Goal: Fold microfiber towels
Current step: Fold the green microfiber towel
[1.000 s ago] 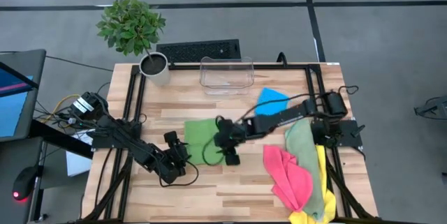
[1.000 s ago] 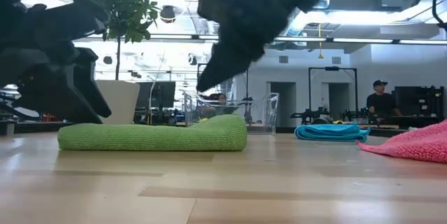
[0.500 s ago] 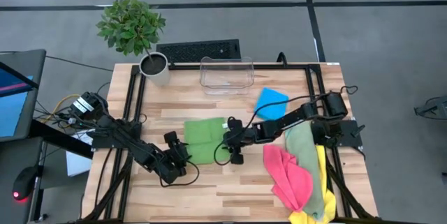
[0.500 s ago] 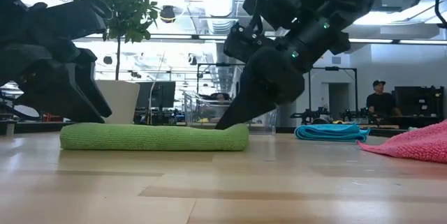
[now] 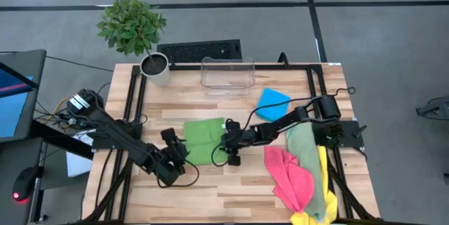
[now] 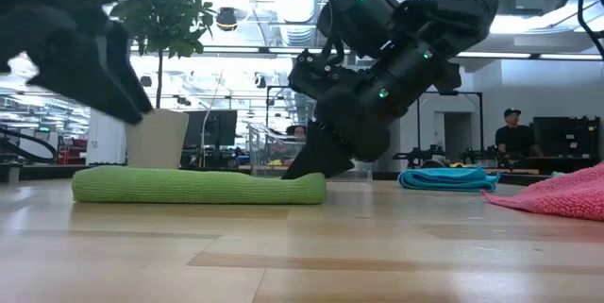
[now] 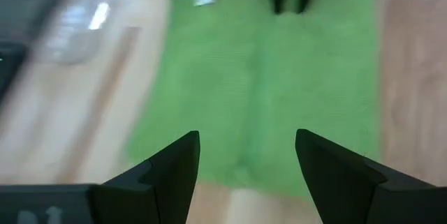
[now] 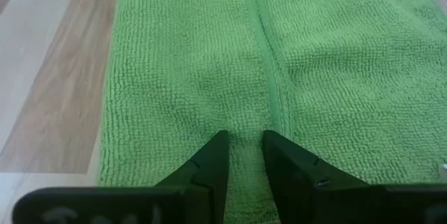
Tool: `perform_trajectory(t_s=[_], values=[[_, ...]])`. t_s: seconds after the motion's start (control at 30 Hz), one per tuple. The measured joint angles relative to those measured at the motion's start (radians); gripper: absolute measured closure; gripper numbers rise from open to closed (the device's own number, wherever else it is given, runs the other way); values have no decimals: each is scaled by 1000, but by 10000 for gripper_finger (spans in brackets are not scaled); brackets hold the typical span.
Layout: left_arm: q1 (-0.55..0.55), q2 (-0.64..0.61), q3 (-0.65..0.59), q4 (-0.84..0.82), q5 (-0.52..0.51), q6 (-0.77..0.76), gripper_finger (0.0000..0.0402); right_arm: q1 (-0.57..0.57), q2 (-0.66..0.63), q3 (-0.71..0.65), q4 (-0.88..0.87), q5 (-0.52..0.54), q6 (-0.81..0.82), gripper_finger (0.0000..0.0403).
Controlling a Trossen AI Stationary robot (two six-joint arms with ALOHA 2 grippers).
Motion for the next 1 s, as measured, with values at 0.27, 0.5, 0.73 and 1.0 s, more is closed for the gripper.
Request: perform_trajectory(t_s=[0.27, 0.5, 0.73, 1.0], values=[[-58, 19, -106, 331, -155, 5, 171, 0, -4, -1, -3, -3, 0, 285], [-67, 70, -266, 607, -127, -60, 171, 0, -4, -2, 3, -4, 0, 285], [-67, 160, -313, 707, -76, -112, 171, -1, -20, -4, -11, -4, 0, 285], [-68, 237, -310, 725, -91, -202, 171, -2, -160, -7, -57, 57, -25, 284]])
